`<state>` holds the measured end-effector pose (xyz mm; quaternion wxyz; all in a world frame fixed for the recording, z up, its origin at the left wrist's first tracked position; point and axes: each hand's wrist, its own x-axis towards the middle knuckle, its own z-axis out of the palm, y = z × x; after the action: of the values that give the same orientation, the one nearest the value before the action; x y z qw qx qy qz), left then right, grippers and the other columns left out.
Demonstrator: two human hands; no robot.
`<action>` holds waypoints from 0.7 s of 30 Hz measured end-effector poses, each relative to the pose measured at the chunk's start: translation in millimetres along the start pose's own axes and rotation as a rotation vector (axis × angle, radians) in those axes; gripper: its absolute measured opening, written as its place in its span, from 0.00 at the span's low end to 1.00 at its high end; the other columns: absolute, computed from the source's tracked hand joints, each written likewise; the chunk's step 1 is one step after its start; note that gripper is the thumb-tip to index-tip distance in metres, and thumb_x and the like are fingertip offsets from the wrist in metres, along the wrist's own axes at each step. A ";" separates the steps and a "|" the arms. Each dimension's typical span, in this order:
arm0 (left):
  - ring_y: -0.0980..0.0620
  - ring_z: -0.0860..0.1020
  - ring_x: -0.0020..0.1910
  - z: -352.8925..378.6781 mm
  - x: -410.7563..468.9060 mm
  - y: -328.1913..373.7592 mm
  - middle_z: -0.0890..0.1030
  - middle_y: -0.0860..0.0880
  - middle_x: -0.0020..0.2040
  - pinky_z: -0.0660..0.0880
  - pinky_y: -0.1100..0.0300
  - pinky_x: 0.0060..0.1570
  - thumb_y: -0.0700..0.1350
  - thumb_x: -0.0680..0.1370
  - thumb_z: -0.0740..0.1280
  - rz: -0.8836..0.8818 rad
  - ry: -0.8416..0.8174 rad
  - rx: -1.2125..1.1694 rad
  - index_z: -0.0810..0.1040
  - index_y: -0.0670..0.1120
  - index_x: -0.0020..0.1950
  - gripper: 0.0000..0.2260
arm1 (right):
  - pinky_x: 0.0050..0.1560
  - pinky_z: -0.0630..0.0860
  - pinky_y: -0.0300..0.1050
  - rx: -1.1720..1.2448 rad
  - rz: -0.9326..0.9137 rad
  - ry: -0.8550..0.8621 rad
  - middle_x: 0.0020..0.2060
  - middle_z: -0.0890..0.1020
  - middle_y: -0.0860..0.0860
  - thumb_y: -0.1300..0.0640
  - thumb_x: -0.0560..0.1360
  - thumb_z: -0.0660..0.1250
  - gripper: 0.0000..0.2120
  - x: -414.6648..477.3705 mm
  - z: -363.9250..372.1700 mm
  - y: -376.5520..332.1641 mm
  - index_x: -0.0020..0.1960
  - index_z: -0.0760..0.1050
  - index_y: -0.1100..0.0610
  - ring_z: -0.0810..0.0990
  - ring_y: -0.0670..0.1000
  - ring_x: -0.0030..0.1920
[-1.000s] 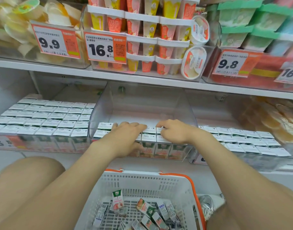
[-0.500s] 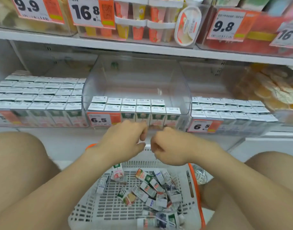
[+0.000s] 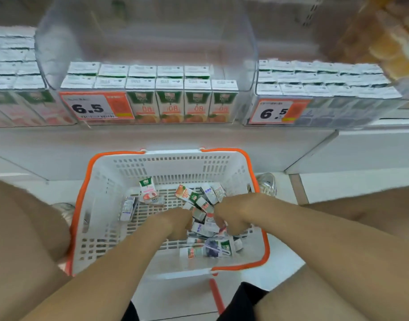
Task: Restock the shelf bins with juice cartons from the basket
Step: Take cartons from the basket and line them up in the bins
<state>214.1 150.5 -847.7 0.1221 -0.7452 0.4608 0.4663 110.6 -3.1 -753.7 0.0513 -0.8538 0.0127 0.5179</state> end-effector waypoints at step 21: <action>0.45 0.77 0.65 32.7 25.3 -24.0 0.75 0.48 0.70 0.76 0.55 0.57 0.50 0.73 0.81 -0.079 -0.083 -0.401 0.74 0.47 0.74 0.33 | 0.52 0.81 0.55 0.367 0.044 0.142 0.57 0.80 0.59 0.57 0.76 0.70 0.15 34.1 37.3 -8.2 0.61 0.76 0.61 0.81 0.61 0.54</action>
<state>217.8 169.2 -891.7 0.0083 -0.7523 0.3236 0.5738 94.1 9.9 -800.4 0.1937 -0.8640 0.1289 0.4465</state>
